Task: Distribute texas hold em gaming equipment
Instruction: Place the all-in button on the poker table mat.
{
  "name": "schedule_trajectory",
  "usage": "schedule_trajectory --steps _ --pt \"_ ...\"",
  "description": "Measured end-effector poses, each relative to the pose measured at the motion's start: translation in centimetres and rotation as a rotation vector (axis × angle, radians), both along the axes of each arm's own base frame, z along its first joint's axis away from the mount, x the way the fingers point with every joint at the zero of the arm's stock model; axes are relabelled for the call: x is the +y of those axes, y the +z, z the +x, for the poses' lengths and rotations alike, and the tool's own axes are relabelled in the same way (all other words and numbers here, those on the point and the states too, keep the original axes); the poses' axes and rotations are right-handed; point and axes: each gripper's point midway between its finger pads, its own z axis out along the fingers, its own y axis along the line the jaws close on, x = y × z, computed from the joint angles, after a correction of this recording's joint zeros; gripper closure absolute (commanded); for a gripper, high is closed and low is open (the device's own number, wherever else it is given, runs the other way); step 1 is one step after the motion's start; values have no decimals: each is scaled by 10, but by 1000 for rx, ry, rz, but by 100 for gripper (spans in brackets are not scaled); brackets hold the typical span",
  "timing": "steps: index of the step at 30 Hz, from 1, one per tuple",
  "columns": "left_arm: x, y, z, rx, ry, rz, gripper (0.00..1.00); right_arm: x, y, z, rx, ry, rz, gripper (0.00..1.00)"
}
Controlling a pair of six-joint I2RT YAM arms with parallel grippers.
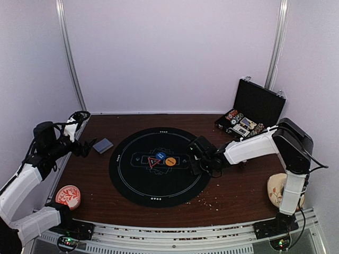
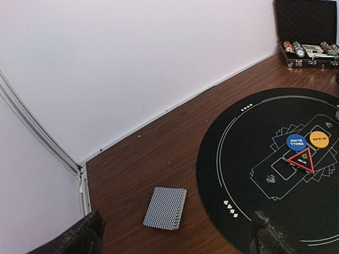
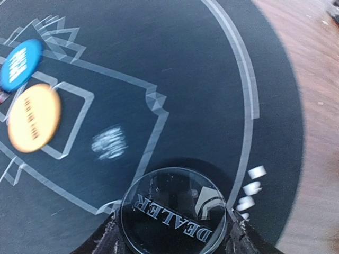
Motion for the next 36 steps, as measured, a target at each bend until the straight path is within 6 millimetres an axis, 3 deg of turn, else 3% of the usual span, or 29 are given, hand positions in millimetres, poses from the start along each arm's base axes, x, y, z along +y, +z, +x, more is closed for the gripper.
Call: schedule_trajectory --steps 11,30,36 --pt "0 0 0 0 0 0 2 -32 0 22 -32 -119 -9 53" --pt "-1 0 0 0 -4 -1 2 -49 1 31 -52 -184 -10 52" --pt "-1 0 0 0 -4 -1 2 -50 1 31 -52 -186 -11 42"
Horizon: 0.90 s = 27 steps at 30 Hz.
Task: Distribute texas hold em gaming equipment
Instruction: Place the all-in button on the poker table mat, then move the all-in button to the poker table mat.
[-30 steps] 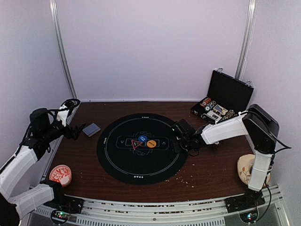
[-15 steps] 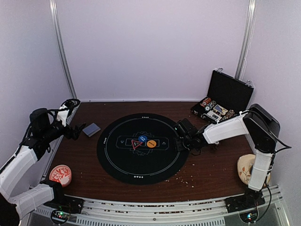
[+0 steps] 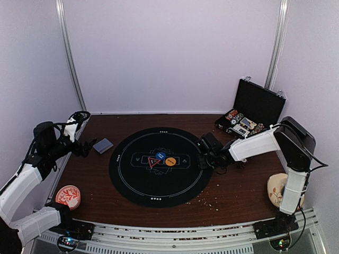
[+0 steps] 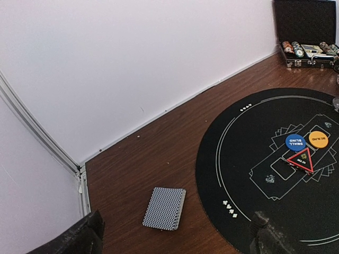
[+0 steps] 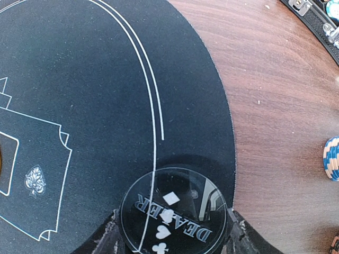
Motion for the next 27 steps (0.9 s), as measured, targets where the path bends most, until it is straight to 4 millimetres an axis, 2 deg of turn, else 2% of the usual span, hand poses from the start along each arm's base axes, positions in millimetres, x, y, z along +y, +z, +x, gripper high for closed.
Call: schedule_trajectory --steps 10,15,19,22,27 --pt "0 0 0 1 0 0 2 -3 1 1 -3 -13 -1 2" --pt "0 0 0 1 0 0 2 -2 8 0 -11 -4 -1 0" --pt "0 0 0 1 0 0 2 6 21 -5 -40 24 -6 0" --pt "0 0 0 1 1 0 2 30 35 -14 -61 97 -9 0" --pt "0 0 0 -2 1 0 2 104 73 -24 -109 268 38 0"
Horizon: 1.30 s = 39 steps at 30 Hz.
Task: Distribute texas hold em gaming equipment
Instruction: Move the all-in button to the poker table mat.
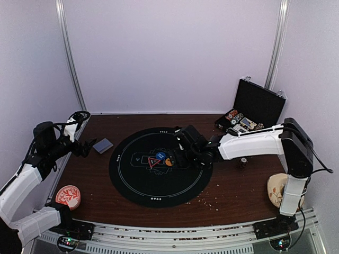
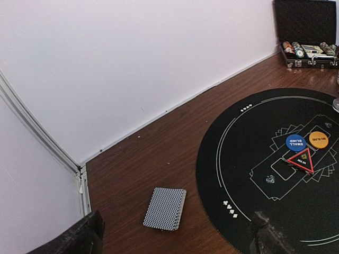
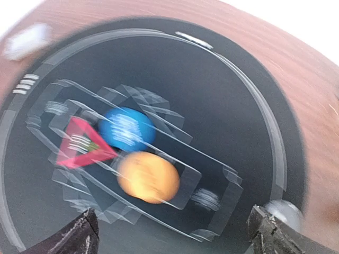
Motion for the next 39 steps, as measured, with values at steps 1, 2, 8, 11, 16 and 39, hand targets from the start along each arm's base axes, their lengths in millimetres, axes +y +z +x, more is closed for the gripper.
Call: schedule_trajectory --steps 1,2,8,11,16,39 --pt "0 0 0 0 0 0 2 20 8 0 -5 39 23 0" --pt "0 0 0 0 0 0 2 38 13 -1 -7 73 44 0" --pt "0 0 0 0 0 0 2 94 4 9 38 170 80 0" --pt "0 0 0 0 0 0 2 105 -14 12 69 184 65 0" --pt "0 0 0 0 0 0 2 111 -42 8 123 205 41 0" --pt "0 0 0 0 0 0 2 163 -68 -4 172 367 25 3"
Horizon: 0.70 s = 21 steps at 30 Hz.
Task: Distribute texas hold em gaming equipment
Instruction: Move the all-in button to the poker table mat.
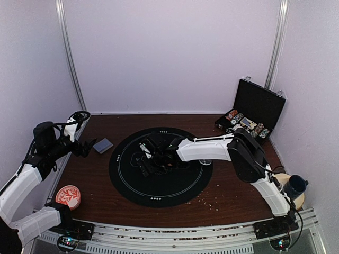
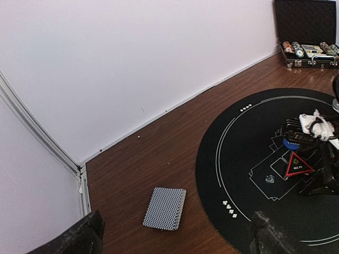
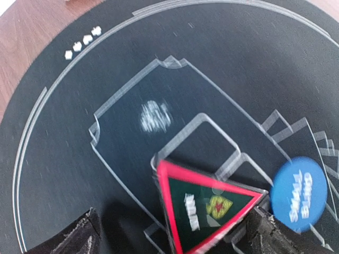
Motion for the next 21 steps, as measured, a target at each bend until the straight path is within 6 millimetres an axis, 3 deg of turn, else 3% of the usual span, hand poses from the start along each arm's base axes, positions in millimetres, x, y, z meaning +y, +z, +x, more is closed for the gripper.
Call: schedule_trajectory --steps 6,12,15,17,21 --pt "0 0 0 0 -2 0 2 43 6 10 -2 49 95 4" --pt "-13 -6 -8 9 -97 33 2 64 13 -8 8 108 171 0" --pt "-26 -13 -18 36 -194 50 2 42 16 -31 13 123 140 0" --pt "-34 -16 -23 51 -251 59 2 24 29 -45 9 123 127 0" --pt "-57 -23 -27 81 -361 91 2 -24 89 -56 -72 68 162 0"
